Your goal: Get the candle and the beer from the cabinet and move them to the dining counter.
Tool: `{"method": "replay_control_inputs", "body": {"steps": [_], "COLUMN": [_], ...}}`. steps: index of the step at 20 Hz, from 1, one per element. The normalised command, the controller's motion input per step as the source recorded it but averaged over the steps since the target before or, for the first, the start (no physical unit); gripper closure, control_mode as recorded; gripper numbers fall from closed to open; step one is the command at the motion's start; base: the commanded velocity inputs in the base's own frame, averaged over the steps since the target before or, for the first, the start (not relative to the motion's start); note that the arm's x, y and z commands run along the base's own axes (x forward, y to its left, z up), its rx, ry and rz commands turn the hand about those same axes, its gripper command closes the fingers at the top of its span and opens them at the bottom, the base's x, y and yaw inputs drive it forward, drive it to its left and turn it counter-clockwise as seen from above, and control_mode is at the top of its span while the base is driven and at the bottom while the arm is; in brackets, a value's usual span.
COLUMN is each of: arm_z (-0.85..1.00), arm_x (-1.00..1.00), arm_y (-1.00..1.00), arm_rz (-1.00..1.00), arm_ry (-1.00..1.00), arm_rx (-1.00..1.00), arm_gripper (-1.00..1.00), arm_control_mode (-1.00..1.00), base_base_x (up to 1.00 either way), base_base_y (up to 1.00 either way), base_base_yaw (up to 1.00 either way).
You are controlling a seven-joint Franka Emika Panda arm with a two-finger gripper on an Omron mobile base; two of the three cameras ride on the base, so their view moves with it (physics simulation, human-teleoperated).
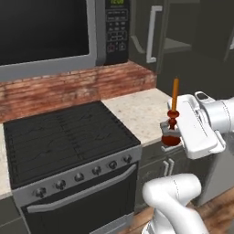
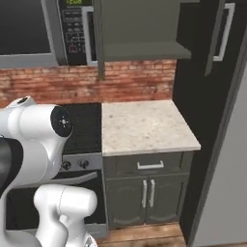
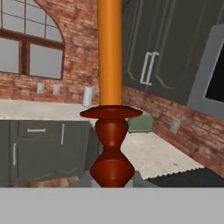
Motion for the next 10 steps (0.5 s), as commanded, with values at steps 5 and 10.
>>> {"method": "replay_control_inputs", "body": {"steps": [5, 10], "arm_z": [0.00, 0.00], "arm_x": [0.00, 0.00], "arm_y": [0.00, 0.00], "arm_rz": [0.00, 0.00], "arm_ry": [0.00, 0.00], "arm_rx": [0.00, 0.00], "arm_gripper": [1.00, 1.00], "arm_control_mode": [1.00, 1.00], "base_base_x": [-0.25, -0.24], "base_base_y": [1.00, 0.62], "base_base_yaw": [0.24, 0.47]}}
